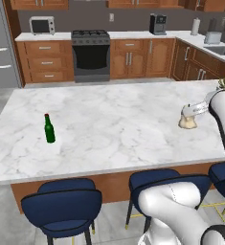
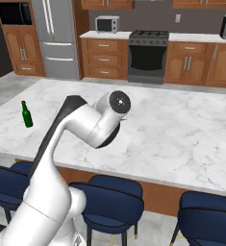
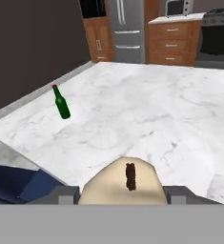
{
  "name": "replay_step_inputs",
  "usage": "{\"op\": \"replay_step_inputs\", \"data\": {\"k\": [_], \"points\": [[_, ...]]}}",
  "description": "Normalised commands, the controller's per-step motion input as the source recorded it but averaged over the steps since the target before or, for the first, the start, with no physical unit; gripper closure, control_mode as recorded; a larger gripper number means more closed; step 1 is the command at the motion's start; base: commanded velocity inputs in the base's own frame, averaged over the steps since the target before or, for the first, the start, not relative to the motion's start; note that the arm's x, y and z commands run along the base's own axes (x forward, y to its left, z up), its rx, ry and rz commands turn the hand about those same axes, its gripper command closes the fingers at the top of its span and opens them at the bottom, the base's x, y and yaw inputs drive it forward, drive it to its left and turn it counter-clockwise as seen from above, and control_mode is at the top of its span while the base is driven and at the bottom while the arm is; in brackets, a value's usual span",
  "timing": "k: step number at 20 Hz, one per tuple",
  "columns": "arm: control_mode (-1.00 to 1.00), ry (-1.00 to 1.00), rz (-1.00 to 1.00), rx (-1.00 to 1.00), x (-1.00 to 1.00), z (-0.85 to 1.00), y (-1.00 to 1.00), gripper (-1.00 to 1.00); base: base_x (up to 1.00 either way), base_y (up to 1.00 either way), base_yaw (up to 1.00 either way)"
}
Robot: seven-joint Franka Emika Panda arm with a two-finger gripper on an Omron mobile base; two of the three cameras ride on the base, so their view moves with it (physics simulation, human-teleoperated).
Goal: Get the candle and the beer from the cabinet and move them to the dining counter.
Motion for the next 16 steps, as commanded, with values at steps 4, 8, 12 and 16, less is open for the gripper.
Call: {"op": "replay_step_inputs", "data": {"k": [4, 8, 12, 16], "points": [[-1.0, -0.11, 0.18, 0.0, 0.6, -0.48, -0.19, 1.0, 0.0, 0.0, 0.0], [-1.0, -0.09, 0.19, 0.0, 0.49, -0.45, -0.21, 1.0, 0.0, 0.0, 0.0], [-1.0, -0.1, 0.14, 0.0, 0.45, -0.3, -0.21, 1.0, 0.0, 0.0, 0.0], [-1.0, -0.05, 0.08, 0.0, 0.42, -0.24, -0.21, 1.0, 0.0, 0.0, 0.0]]}}
